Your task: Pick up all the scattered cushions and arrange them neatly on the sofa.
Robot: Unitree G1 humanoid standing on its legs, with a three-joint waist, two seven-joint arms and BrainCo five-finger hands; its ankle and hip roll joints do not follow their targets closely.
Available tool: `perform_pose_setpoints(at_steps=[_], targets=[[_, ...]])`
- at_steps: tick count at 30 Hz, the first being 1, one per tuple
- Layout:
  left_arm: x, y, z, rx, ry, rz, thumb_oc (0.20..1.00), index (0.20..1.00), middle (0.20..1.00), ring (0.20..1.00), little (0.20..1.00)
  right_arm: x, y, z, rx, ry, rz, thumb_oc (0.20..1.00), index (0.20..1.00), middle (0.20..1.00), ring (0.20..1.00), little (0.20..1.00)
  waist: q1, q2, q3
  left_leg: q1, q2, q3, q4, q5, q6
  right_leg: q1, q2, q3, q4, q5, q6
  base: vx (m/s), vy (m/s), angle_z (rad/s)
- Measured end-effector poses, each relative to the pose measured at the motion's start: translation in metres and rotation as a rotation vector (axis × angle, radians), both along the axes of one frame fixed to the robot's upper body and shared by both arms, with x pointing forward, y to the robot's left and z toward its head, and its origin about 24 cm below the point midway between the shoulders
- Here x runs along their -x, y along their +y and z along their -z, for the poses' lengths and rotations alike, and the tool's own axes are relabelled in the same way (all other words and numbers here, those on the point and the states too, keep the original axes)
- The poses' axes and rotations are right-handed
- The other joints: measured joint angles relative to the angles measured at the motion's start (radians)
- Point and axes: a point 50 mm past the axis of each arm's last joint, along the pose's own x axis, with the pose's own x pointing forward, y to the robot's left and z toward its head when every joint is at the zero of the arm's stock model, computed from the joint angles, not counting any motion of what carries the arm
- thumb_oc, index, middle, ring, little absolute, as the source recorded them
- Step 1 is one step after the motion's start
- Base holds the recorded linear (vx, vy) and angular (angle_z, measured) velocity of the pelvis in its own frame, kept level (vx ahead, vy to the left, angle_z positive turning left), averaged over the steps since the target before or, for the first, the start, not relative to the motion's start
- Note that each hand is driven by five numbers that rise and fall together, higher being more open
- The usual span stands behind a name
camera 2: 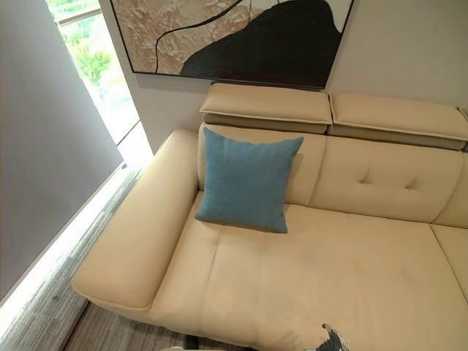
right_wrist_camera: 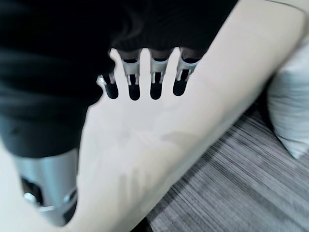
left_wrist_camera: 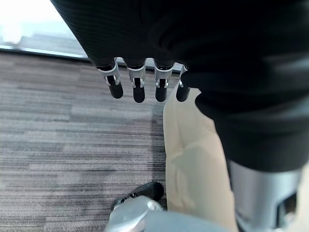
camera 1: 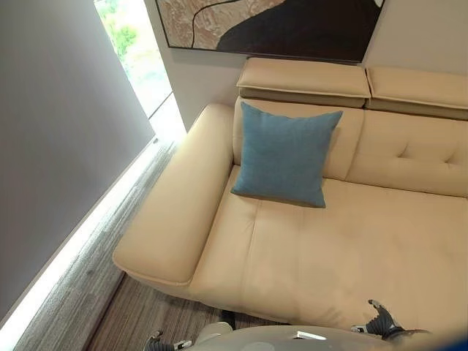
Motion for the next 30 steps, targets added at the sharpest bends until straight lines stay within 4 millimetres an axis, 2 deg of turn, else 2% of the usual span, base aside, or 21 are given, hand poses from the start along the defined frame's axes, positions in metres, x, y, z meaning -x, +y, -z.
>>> perform_pose_setpoints(at_steps=[2, 3, 4, 6, 8, 9, 10, 11, 12, 13, 14, 15, 16, 18, 20, 22, 24, 25, 26, 28, 30], targets=[[-0.018, -0.007, -0.001, 0.019, -0.058, 0.016, 1.000, 1.000, 1.000, 1.000, 1.000, -0.006, -0.004, -0.002, 0.014, -0.003, 0.003, 1.000, 1.000, 1.000, 1.000, 1.000, -0.016, 0.033, 0.004, 0.044, -0.006, -0.076, -0.013, -0.060, 0.018, -0.014, 0.009, 0.019, -0.001, 0.021, 0.018, -0.13, 0.135, -0.33], [-0.037, -0.015, -0.003, 0.038, -0.107, 0.028, 1.000, 1.000, 1.000, 1.000, 1.000, -0.006, -0.005, -0.003, 0.019, -0.003, 0.003, 1.000, 1.000, 1.000, 1.000, 1.000, -0.023, 0.045, 0.008, 0.062, -0.004, -0.080, -0.054, -0.079, 0.029, -0.030, 0.012, 0.024, -0.004, 0.036, 0.022, -0.17, 0.180, -0.29], [-0.055, -0.021, -0.006, 0.049, -0.154, 0.050, 1.000, 1.000, 1.000, 1.000, 1.000, -0.008, -0.006, -0.003, 0.024, -0.001, 0.006, 1.000, 1.000, 1.000, 1.000, 1.000, -0.026, 0.047, 0.009, 0.071, -0.011, -0.090, -0.102, -0.084, 0.053, -0.057, 0.008, 0.036, -0.001, 0.053, 0.027, -0.21, 0.215, -0.27], [-0.084, -0.025, -0.013, 0.049, -0.222, 0.114, 1.000, 1.000, 1.000, 1.000, 1.000, -0.022, 0.001, -0.004, 0.013, -0.026, 0.003, 1.000, 1.000, 1.000, 1.000, 1.000, -0.036, 0.012, 0.025, 0.075, -0.063, -0.069, -0.161, -0.035, 0.097, -0.107, -0.028, 0.086, 0.000, 0.089, 0.055, -0.22, 0.193, -0.54], [-0.095, -0.028, -0.017, 0.048, -0.244, 0.152, 1.000, 1.000, 1.000, 1.000, 1.000, -0.036, 0.009, -0.005, -0.004, -0.060, -0.006, 1.000, 1.000, 1.000, 1.000, 1.000, -0.051, -0.017, 0.041, 0.068, -0.102, -0.037, -0.178, -0.010, 0.124, -0.143, -0.054, 0.123, -0.002, 0.083, 0.078, -0.18, 0.152, -0.73], [-0.100, -0.029, -0.018, 0.048, -0.253, 0.160, 1.000, 1.000, 1.000, 1.000, 1.000, -0.040, 0.012, -0.005, -0.009, -0.070, -0.009, 1.000, 1.000, 1.000, 1.000, 1.000, -0.052, -0.023, 0.046, 0.054, -0.110, -0.022, -0.170, -0.003, 0.137, -0.162, -0.062, 0.138, -0.003, 0.060, 0.111, -0.20, 0.137, -0.67], [-0.102, -0.027, -0.019, 0.041, -0.256, 0.174, 1.000, 1.000, 1.000, 1.000, 1.000, -0.041, 0.016, -0.005, -0.016, -0.074, -0.008, 1.000, 1.000, 1.000, 1.000, 1.000, -0.056, -0.030, 0.052, 0.046, -0.119, -0.013, -0.172, 0.004, 0.164, -0.167, -0.075, 0.151, 0.000, 0.070, 0.125, -0.23, 0.103, -0.55], [-0.103, -0.029, -0.019, 0.048, -0.262, 0.185, 1.000, 1.000, 1.000, 1.000, 1.000, -0.032, 0.019, 0.000, -0.025, -0.040, 0.004, 1.000, 1.000, 1.000, 1.000, 1.000, -0.052, -0.028, 0.052, 0.048, -0.112, 0.017, -0.193, 0.020, 0.182, -0.200, -0.070, 0.122, 0.050, 0.092, 0.147, -0.33, 0.124, -0.41], [-0.101, -0.024, -0.020, 0.035, -0.257, 0.189, 1.000, 1.000, 1.000, 1.000, 1.000, -0.027, 0.025, 0.004, -0.036, -0.018, 0.015, 1.000, 1.000, 1.000, 1.000, 1.000, -0.049, -0.038, 0.050, 0.033, -0.121, 0.038, -0.171, 0.017, 0.190, -0.214, -0.076, 0.095, 0.089, 0.057, 0.177, -0.30, 0.070, -0.46], [-0.099, -0.019, -0.020, 0.014, -0.236, 0.230, 1.000, 1.000, 1.000, 1.000, 1.000, -0.027, 0.030, 0.006, -0.049, -0.013, 0.016, 1.000, 1.000, 1.000, 1.000, 1.000, -0.046, -0.059, 0.060, 0.013, -0.141, 0.054, -0.136, 0.007, 0.199, -0.218, -0.084, 0.115, 0.066, 0.051, 0.209, -0.31, 0.084, -0.62], [-0.096, -0.018, -0.019, 0.003, -0.218, 0.247, 1.000, 1.000, 1.000, 1.000, 1.000, -0.030, 0.028, 0.004, -0.042, -0.020, 0.011, 1.000, 1.000, 1.000, 1.000, 1.000, -0.039, -0.037, 0.071, -0.012, -0.116, 0.079, -0.128, 0.010, 0.211, -0.228, -0.073, 0.121, 0.086, 0.023, 0.236, -0.30, 0.092, -0.48], [-0.096, -0.017, -0.019, -0.002, -0.213, 0.245, 1.000, 1.000, 1.000, 1.000, 1.000, -0.035, 0.027, 0.002, -0.037, -0.033, 0.008, 1.000, 1.000, 1.000, 1.000, 1.000, -0.041, -0.009, 0.090, -0.017, -0.094, 0.095, -0.135, 0.033, 0.221, -0.252, -0.061, 0.115, 0.171, 0.003, 0.229, -0.26, 0.081, -0.59], [-0.095, -0.016, -0.018, -0.002, -0.212, 0.236, 1.000, 1.000, 1.000, 1.000, 1.000, -0.036, 0.027, 0.002, -0.034, -0.027, 0.007, 1.000, 1.000, 1.000, 1.000, 1.000, -0.021, 0.020, 0.109, -0.014, -0.067, 0.116, -0.158, 0.054, 0.230, -0.278, -0.046, 0.081, 0.329, -0.053, 0.200, -0.24, 0.038, -0.48], [-0.089, -0.011, -0.017, -0.010, -0.194, 0.225, 1.000, 1.000, 1.000, 1.000, 1.000, -0.034, 0.026, 0.003, -0.033, -0.020, 0.008, 1.000, 1.000, 1.000, 1.000, 1.000, -0.005, 0.030, 0.113, -0.003, -0.053, 0.139, -0.182, 0.070, 0.241, -0.262, -0.055, 0.051, 0.513, -0.126, 0.183, -0.15, -0.024, -0.49], [-0.079, -0.006, -0.015, -0.018, -0.165, 0.206, 1.000, 1.000, 1.000, 1.000, 1.000, -0.031, 0.026, 0.004, -0.032, -0.010, 0.012, 1.000, 1.000, 1.000, 1.000, 1.000, 0.016, 0.034, 0.105, 0.018, -0.043, 0.151, -0.224, 0.086, 0.233, -0.186, -0.044, 0.060, 0.598, -0.221, 0.177, -0.10, -0.050, -0.45], [-0.064, -0.001, -0.011, -0.030, -0.114, 0.199, 1.000, 1.000, 1.000, 1.000, 1.000, -0.032, 0.025, 0.004, -0.031, -0.012, 0.014, 1.000, 1.000, 1.000, 1.000, 1.000, 0.019, 0.022, 0.100, 0.009, -0.043, 0.161, -0.245, 0.101, 0.199, -0.067, -0.045, 0.072, 0.481, -0.291, 0.180, -0.19, -0.155, -0.42], [-0.053, -0.001, -0.009, -0.028, -0.091, 0.193, 1.000, 1.000, 1.000, 1.000, 1.000, -0.037, 0.031, 0.002, -0.049, -0.045, 0.003, 1.000, 1.000, 1.000, 1.000, 1.000, 0.050, 0.006, 0.072, -0.023, -0.017, 0.225, -0.266, 0.139, 0.149, -0.029, -0.039, 0.073, 0.400, -0.331, 0.158, -0.18, -0.267, -0.68], [-0.053, -0.001, -0.009, -0.033, -0.087, 0.189, 1.000, 1.000, 1.000, 1.000, 1.000, -0.040, 0.033, 0.001, -0.056, -0.060, -0.002, 1.000, 1.000, 1.000, 1.000, 1.000, 0.053, 0.008, 0.066, -0.037, -0.003, 0.218, -0.275, 0.157, 0.124, -0.016, -0.017, 0.078, 0.319, -0.315, 0.098, -0.11, -0.162, -0.44], [-0.054, -0.001, -0.009, -0.036, -0.092, 0.190, 1.000, 1.000, 1.000, 1.000, 1.000, -0.039, 0.033, 0.001, -0.056, -0.061, -0.002, 1.000, 1.000, 1.000, 1.000, 1.000, 0.046, 0.023, 0.051, -0.055, 0.018, 0.190, -0.279, 0.171, 0.086, -0.011, 0.014, 0.077, 0.266, -0.290, 0.085, -0.11, -0.151, -0.27], [-0.056, -0.002, -0.010, -0.035, -0.099, 0.192, 1.000, 1.000, 1.000, 1.000, 1.000, -0.036, 0.033, 0.002, -0.055, -0.054, 0.002, 1.000, 1.000, 1.000, 1.000, 1.000, 0.043, 0.034, 0.043, -0.070, 0.049, 0.164, -0.268, 0.192, 0.055, -0.009, 0.055, 0.078, 0.239, -0.261, 0.056, -0.11, -0.122, -0.02], [-0.071, -0.015, -0.010, -0.010, -0.134, 0.219, 1.000, 1.000, 1.000, 1.000, 1.000, -0.012, 0.024, 0.008, -0.028, 0.009, 0.048, 1.000, 1.000, 1.000, 1.000, 1.000, 0.036, 0.037, 0.043, -0.091, 0.076, 0.111, -0.215, 0.223, 0.014, -0.011, 0.076, 0.060, 0.241, -0.257, -0.018, -0.08, -0.061, 0.00]])
